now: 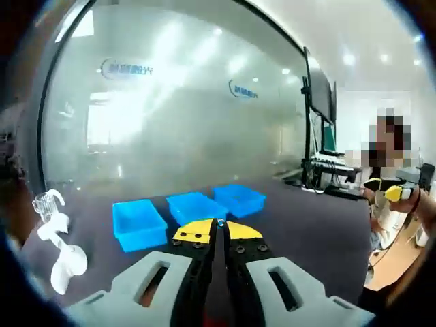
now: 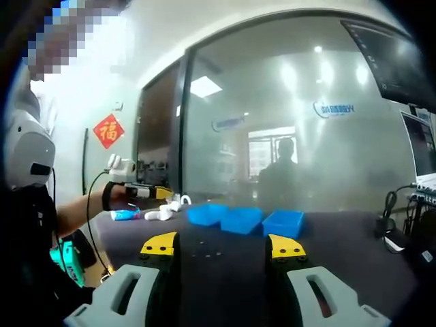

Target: Sort the screws, nuts, and washers into the corresponding bins

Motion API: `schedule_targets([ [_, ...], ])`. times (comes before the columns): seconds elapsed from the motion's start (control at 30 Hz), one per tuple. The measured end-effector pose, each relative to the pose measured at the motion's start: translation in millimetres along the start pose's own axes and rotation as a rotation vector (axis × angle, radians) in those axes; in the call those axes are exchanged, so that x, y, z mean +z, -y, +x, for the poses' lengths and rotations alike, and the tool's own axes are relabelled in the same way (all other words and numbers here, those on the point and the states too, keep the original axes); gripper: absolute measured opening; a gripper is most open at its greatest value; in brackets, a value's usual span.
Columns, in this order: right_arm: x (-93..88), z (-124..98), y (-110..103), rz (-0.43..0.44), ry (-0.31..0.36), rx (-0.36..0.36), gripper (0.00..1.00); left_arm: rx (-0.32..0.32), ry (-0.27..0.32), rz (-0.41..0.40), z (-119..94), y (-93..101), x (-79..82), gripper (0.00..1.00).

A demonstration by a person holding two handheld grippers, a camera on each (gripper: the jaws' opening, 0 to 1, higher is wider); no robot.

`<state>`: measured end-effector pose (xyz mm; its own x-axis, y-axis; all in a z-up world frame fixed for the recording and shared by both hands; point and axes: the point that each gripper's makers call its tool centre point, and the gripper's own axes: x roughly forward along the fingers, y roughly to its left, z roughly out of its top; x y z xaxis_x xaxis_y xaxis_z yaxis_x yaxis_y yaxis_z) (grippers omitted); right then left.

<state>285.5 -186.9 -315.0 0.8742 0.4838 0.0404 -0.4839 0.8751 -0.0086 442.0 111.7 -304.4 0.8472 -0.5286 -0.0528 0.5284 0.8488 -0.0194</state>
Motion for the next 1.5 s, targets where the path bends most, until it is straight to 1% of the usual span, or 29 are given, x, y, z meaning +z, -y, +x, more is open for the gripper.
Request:
schedule_targets([
  [0.07, -0.4, -0.7, -0.4, -0.001, -0.001, 0.000, 0.45, 0.000, 0.001, -0.007, 6.0, -7.1, 0.2, 0.05],
  [0.13, -1.0, -1.4, -0.6, -0.001, -0.003, -0.001, 0.45, 0.012, 0.016, -0.001, 10.8, -13.6, 3.3, 0.05],
  [0.23, -1.5, -2.7, -0.5, 0.005, 0.000, -0.003, 0.45, 0.019, 0.027, 0.012, 19.2, -19.4, 5.9, 0.04],
  [0.33, -4.0, -3.4, 0.5, 0.007, -0.006, -0.006, 0.45, 0.040, 0.018, 0.038, 30.4, -27.6, 7.1, 0.04],
  [0.37, -4.6, -3.6, 0.7, 0.008, -0.007, -0.006, 0.45, 0.044, 0.023, 0.051, 34.2, -30.1, 8.6, 0.04],
  [0.5, -5.0, -4.0, 1.5, 0.010, -0.006, -0.010, 0.45, 0.061, 0.023, 0.051, 50.5, -41.9, 11.6, 0.04],
  [0.53, -4.7, -4.2, 2.0, 0.012, -0.005, -0.011, 0.45, 0.073, 0.021, 0.058, 53.9, -46.0, 11.7, 0.03],
  [0.67, -4.6, -4.1, 3.4, 0.014, -0.004, -0.016, 0.45, 0.110, 0.029, 0.040, 64.3, -61.4, 14.3, 0.03],
  [0.8, -5.5, -3.4, 4.7, 0.017, -0.005, -0.018, 0.45, 0.177, 0.034, 0.053, 75.4, -82.7, 16.6, 0.03],
  [0.9, -6.3, -2.6, 5.3, 0.019, -0.005, -0.017, 0.45, 0.223, 0.038, 0.044, 82.7, -97.7, 17.5, 0.03],
  [1.1, -6.3, -1.1, 6.4, 0.023, -0.005, -0.017, 0.45, 0.286, 0.024, 0.047, 96.3, -115.2, 13.1, 0.03],
  [1.17, -6.1, -1.1, 6.7, 0.023, -0.005, -0.018, 0.45, 0.319, 0.020, 0.043, 99.6, -123.1, 10.4, 0.03],
  [1.27, -5.0, -2.2, 7.2, 0.023, -0.003, -0.018, 0.45, 0.377, -0.007, 0.056, 101.9, -136.9, 1.1, 0.03],
  [1.3, -4.8, -2.8, 7.6, 0.023, -0.002, -0.019, 0.45, 0.372, -0.008, 0.051, 99.2, -132.3, -2.8, 0.03],
  [1.33, -4.9, -3.3, 8.3, 0.023, -0.003, -0.021, 0.45, 0.379, -0.012, 0.030, 101.2, -136.1, -6.1, 0.03],
  [1.37, -5.1, -3.9, 8.9, 0.024, -0.003, -0.022, 0.45, 0.388, -0.017, -0.007, 105.3, -141.1, -11.8, 0.03],
  [1.4, -5.3, -4.2, 9.4, 0.024, -0.004, -0.023, 0.45, 0.392, -0.033, -0.041, 108.5, -144.5, -17.0, 0.03],
  [1.43, -5.3, -4.3, 9.5, 0.024, -0.005, -0.024, 0.45, 0.397, -0.035, -0.039, 111.5, -148.2, -18.9, 0.03],
  [1.47, -5.3, -4.4, 9.5, 0.024, -0.006, -0.024, 0.45, 0.415, -0.040, -0.057, 113.0, -152.9, -21.7, 0.03],
  [1.5, -5.1, -4.3, 9.4, 0.024, -0.006, -0.024, 0.45, 0.418, -0.042, -0.049, 115.5, -154.5, -22.7, 0.03],
])
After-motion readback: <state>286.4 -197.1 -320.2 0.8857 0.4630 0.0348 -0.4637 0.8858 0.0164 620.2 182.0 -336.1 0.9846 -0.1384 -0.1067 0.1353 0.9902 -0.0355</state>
